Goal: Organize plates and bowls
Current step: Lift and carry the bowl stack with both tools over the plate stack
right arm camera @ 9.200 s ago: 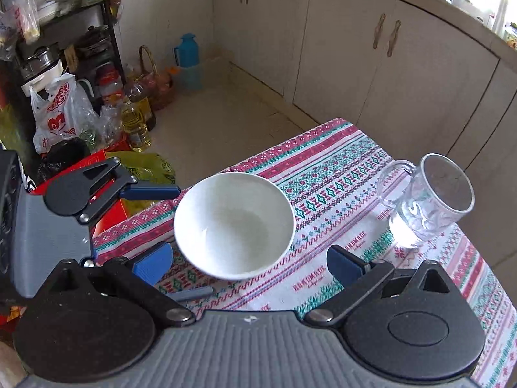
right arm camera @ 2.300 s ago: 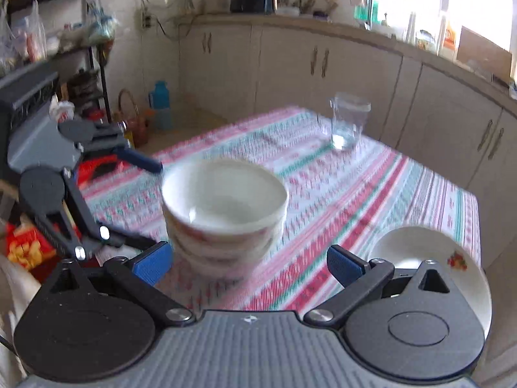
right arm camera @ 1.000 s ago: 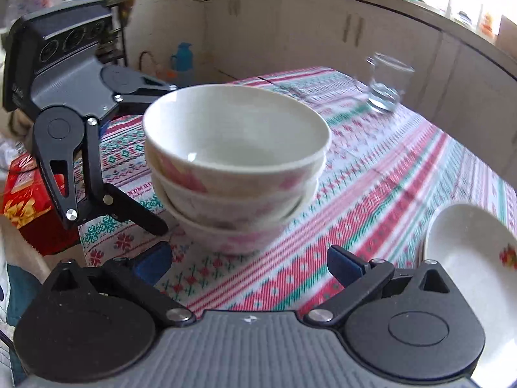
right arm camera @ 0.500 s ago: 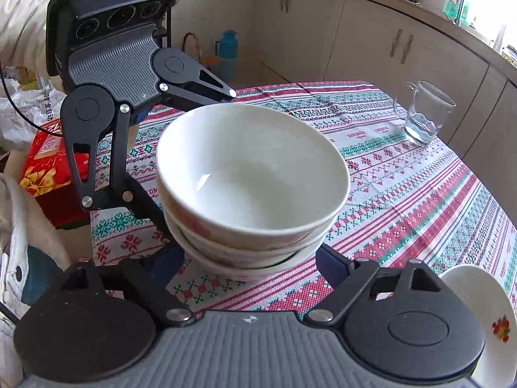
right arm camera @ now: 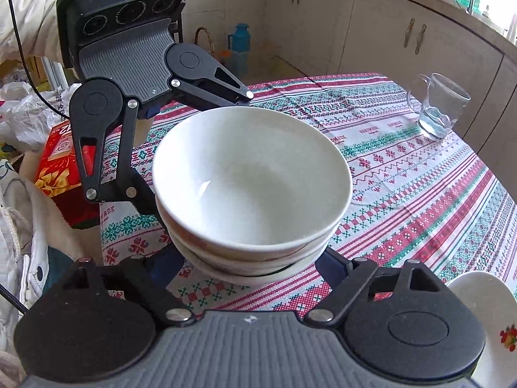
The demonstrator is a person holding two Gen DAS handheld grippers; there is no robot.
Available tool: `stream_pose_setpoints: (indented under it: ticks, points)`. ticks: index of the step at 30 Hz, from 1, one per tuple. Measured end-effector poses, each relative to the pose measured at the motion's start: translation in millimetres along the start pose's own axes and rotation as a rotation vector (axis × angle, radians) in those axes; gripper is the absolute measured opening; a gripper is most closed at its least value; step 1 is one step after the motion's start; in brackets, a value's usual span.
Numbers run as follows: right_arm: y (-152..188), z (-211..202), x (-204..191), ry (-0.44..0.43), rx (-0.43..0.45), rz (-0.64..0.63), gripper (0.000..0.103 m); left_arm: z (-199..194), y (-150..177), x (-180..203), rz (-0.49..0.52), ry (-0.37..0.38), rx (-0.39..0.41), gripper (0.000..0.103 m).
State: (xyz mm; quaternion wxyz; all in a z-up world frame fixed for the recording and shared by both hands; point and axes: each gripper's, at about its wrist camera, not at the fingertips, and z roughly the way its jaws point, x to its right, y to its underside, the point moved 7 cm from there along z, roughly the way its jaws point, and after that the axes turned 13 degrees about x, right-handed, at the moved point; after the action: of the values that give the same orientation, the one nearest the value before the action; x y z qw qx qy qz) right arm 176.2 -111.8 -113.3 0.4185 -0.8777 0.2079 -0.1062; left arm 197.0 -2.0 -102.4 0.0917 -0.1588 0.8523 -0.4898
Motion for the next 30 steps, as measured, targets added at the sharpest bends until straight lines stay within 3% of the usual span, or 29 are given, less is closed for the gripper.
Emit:
stream_pose_setpoints:
  ticks: [11,30]
  points:
    - [1.0,4.8,2.5,-0.033,-0.007,0.031,0.090,4.2,2.5,-6.8,-0.023,0.063,-0.006,0.085]
    - [0.7,3.6,1.0,-0.024,-0.015,0.046,0.090,3.3,0.2,-3.9,-0.031,0.034,-0.016,0.084]
